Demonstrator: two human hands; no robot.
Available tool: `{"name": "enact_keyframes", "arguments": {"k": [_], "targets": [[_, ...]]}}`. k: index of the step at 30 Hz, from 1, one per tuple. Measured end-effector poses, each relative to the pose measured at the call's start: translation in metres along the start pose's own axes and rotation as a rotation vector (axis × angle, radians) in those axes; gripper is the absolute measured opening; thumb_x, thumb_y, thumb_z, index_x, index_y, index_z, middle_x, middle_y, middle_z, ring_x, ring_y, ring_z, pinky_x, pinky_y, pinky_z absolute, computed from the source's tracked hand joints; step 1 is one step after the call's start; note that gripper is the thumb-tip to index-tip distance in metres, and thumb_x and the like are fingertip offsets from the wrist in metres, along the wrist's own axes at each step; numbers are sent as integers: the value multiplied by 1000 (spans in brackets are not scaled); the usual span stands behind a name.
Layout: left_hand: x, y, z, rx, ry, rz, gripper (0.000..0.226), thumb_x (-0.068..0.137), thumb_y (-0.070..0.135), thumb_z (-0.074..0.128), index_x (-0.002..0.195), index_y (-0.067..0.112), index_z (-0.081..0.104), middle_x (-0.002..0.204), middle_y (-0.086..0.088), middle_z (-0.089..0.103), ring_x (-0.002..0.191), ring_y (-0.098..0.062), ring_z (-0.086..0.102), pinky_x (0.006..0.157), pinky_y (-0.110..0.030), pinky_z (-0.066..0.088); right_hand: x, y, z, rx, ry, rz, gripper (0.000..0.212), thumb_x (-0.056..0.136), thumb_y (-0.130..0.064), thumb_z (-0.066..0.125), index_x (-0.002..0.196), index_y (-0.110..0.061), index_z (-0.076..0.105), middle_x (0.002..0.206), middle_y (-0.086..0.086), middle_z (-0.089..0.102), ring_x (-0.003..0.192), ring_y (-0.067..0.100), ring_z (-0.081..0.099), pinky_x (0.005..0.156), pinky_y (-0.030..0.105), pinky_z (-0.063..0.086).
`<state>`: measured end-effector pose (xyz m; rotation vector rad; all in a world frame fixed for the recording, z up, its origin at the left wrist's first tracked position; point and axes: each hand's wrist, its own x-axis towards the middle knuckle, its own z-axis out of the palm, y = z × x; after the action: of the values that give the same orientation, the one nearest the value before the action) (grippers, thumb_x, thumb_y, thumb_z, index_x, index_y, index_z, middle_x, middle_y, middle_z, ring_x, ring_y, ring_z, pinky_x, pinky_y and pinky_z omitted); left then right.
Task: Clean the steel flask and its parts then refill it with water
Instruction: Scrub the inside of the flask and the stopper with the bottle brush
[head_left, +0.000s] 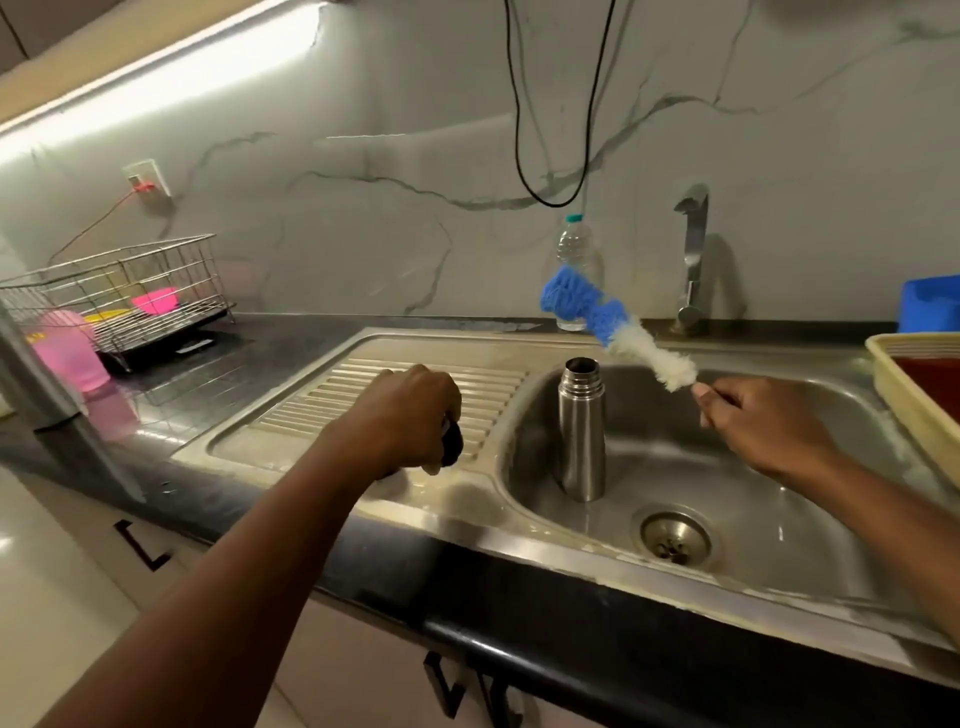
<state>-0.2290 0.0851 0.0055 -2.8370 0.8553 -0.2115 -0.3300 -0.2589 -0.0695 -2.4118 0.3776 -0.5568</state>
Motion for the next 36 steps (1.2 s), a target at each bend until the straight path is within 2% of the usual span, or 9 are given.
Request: {"name": "enact_keyframes", "arguments": {"k": [3, 5, 9, 14, 18, 24, 28, 32, 36], "targets": [[21, 15, -12, -402, 168, 34, 54, 69, 33, 96, 117, 26, 74, 110, 5, 73, 98, -17, 68, 90, -39, 60, 7, 4, 1, -28, 72, -4, 44, 106, -42, 51, 74, -18, 67, 68, 2, 66, 68, 24, 62, 64, 33, 44], [38, 39, -10, -902, 242, 53, 48, 75, 23, 94, 119, 22, 74, 110, 2, 75, 96, -21, 74, 87, -40, 64, 10, 6, -1, -5, 154, -11, 46, 107, -43, 49, 72, -16, 65, 68, 3, 65, 68, 25, 61, 64, 34, 44], [83, 99, 4, -1862, 101, 97, 34, 97, 3, 69, 130, 7, 65, 120, -20, 74, 99, -31, 76, 72, -33, 62, 9, 4, -7, 137, 254, -98, 44, 108, -35, 49, 68, -18, 60, 64, 0, 62, 66, 23, 60, 63, 36, 43], [123, 147, 13, -2308, -67, 133, 26, 107, 18, 48, 128, 12, 61, 107, -11, 71, 86, -21, 69, 68, -31, 47, 9, 11, -27, -64, 233, -254, 28, 106, -37, 48, 81, -27, 55, 65, -5, 57, 60, 14, 56, 55, 36, 43], [137, 157, 25, -2457, -125, 229, 35, 100, 26, 49, 130, 10, 60, 109, -11, 68, 80, -19, 61, 62, -28, 43, 10, 12, -28, -91, 235, -248, 23, 103, -40, 46, 89, -30, 62, 68, -9, 60, 63, 9, 58, 60, 38, 51], [143, 158, 44, -2455, -127, 271, 38, 101, 26, 50, 133, 9, 59, 109, -12, 65, 76, -17, 55, 57, -26, 41, 7, 12, -3, -95, 198, -123, 34, 106, -35, 46, 72, -31, 53, 62, -6, 58, 59, 11, 56, 57, 35, 45], [143, 162, 46, -2407, -93, 256, 42, 90, 20, 53, 130, 9, 56, 107, -11, 64, 72, -15, 53, 54, -24, 40, 4, 7, 11, -166, 183, -128, 32, 107, -35, 45, 77, -30, 54, 66, -8, 57, 60, 9, 56, 55, 34, 44], [140, 173, 46, -2337, -152, 258, 31, 108, 20, 41, 135, 9, 54, 108, -10, 64, 73, -15, 51, 55, -24, 39, 6, 13, 6, -130, 263, -58, 38, 107, -33, 46, 69, -28, 51, 62, -6, 56, 59, 13, 56, 56, 37, 46], [139, 176, 46, -2351, -148, 197, 31, 110, 13, 32, 134, 10, 52, 106, -11, 62, 70, -15, 49, 53, -24, 36, 7, 11, 10, -203, 260, -45, 38, 105, -35, 45, 69, -28, 49, 62, -7, 55, 61, 14, 55, 56, 37, 44]]}}
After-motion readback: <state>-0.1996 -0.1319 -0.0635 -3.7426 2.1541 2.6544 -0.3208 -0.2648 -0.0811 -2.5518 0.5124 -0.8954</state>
